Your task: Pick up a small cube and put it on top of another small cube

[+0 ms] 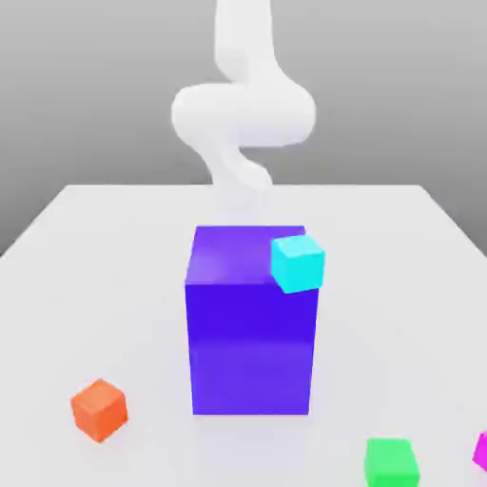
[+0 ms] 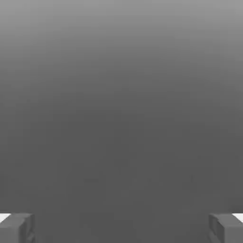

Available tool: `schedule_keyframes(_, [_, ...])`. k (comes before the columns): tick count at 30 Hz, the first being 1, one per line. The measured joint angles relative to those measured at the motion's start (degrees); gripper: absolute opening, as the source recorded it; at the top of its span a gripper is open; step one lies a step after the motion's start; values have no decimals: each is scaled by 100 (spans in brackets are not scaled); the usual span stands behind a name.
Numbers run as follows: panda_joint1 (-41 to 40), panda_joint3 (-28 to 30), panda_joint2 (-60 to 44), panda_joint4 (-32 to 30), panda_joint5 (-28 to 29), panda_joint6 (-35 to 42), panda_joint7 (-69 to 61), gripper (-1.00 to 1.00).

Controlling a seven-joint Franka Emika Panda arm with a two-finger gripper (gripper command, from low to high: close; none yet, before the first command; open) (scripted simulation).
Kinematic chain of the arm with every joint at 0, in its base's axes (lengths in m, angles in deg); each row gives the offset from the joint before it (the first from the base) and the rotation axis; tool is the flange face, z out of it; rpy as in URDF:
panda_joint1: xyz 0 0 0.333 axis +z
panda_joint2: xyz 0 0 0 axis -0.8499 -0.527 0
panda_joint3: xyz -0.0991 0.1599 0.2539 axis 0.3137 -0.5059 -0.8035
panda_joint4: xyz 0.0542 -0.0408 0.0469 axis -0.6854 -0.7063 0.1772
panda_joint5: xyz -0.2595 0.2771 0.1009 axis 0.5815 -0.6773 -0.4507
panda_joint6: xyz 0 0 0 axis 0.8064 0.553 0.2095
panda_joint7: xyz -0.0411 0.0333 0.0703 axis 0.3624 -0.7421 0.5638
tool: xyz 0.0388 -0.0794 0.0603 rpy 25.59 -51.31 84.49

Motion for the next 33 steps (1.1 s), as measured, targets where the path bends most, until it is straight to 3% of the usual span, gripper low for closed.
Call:
schedule_keyframes(17, [297,-1409,-3565,421,1115,-710,994,0])
schedule_keyframes(33, [1380,-1785,-6776,804,1703,-1521,1608,0])
